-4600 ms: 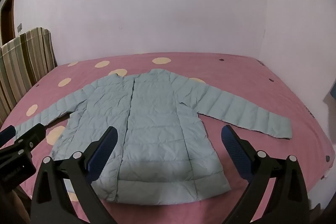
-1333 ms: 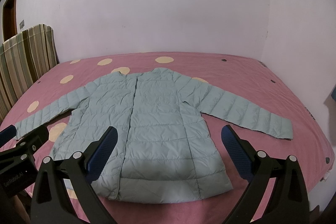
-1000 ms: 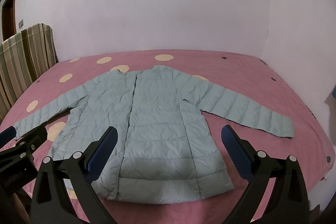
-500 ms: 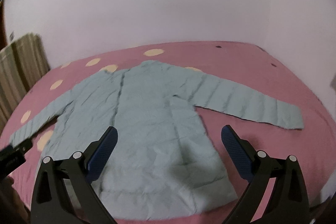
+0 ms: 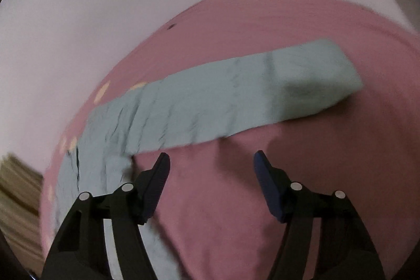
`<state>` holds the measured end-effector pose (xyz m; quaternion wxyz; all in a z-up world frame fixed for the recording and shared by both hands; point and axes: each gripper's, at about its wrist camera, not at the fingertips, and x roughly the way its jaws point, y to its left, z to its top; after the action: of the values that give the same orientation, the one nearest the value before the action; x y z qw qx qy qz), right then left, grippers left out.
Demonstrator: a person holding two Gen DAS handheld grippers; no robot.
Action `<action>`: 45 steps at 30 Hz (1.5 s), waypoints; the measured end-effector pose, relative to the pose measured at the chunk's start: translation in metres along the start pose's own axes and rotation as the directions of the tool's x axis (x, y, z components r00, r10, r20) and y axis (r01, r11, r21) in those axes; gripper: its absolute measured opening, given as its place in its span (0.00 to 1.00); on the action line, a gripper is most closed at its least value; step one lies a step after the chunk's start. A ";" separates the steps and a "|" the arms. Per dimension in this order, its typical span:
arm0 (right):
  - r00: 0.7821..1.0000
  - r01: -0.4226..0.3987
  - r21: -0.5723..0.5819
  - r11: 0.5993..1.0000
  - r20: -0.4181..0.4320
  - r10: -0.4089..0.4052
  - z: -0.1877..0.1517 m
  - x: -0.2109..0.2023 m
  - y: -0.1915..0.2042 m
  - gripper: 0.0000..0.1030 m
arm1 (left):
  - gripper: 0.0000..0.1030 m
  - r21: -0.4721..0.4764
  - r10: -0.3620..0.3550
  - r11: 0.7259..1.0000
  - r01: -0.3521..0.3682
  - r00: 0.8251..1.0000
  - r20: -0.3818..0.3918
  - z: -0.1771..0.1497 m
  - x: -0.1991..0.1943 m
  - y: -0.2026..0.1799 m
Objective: Fold large clothes
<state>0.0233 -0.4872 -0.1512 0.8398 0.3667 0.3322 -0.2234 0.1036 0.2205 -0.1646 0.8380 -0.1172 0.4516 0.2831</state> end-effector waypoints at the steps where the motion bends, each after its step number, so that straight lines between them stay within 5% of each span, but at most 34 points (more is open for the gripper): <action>1: 1.000 -0.002 0.029 1.000 0.006 0.002 0.002 0.000 -0.008 0.64 | 0.98 -0.015 0.010 1.000 -0.010 1.000 -0.016 0.000 0.007 0.005; 11: 0.993 -0.102 0.329 0.939 0.091 0.076 0.025 0.014 -0.104 0.64 | 0.98 -0.042 0.043 0.998 -0.043 0.999 -0.018 -0.006 0.027 0.013; 18: 0.980 -0.140 0.359 0.923 0.185 0.077 0.040 0.022 -0.129 0.63 | 0.98 -0.043 0.053 0.998 -0.053 0.999 -0.008 -0.008 0.028 0.010; 20: 0.983 -0.092 0.333 0.939 0.179 0.033 0.043 0.024 -0.128 0.34 | 0.98 -0.042 0.055 0.998 -0.055 0.998 -0.009 -0.008 0.028 0.010; 22: 0.988 -0.059 0.320 0.946 0.155 0.009 0.044 0.030 -0.124 0.17 | 0.98 -0.041 0.058 0.997 -0.058 0.998 -0.010 -0.007 0.029 0.009; 25: 0.989 -0.046 0.298 0.953 0.151 0.000 0.052 0.025 -0.122 0.09 | 0.98 -0.038 0.062 0.997 -0.062 0.998 -0.011 -0.007 0.029 0.010; 31: 0.980 -0.091 0.111 0.990 0.185 0.070 0.056 0.013 -0.039 0.08 | 0.98 -0.034 0.070 0.997 -0.070 0.997 -0.015 -0.007 0.031 0.010; 35: 0.973 -0.172 -0.058 0.983 0.148 0.179 0.057 0.021 0.052 0.08 | 0.98 -0.035 0.068 0.997 -0.069 0.998 -0.015 -0.007 0.031 0.010; 45: 0.921 -0.387 -0.358 0.850 -0.105 0.375 -0.015 0.074 0.258 0.08 | 0.98 -0.038 0.063 0.997 -0.063 0.998 -0.016 -0.008 0.032 0.011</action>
<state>0.2273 -0.3222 -0.0914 0.9161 0.2630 0.3020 0.0200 0.1056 0.2375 -0.1952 0.8229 -0.1212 0.4556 0.3171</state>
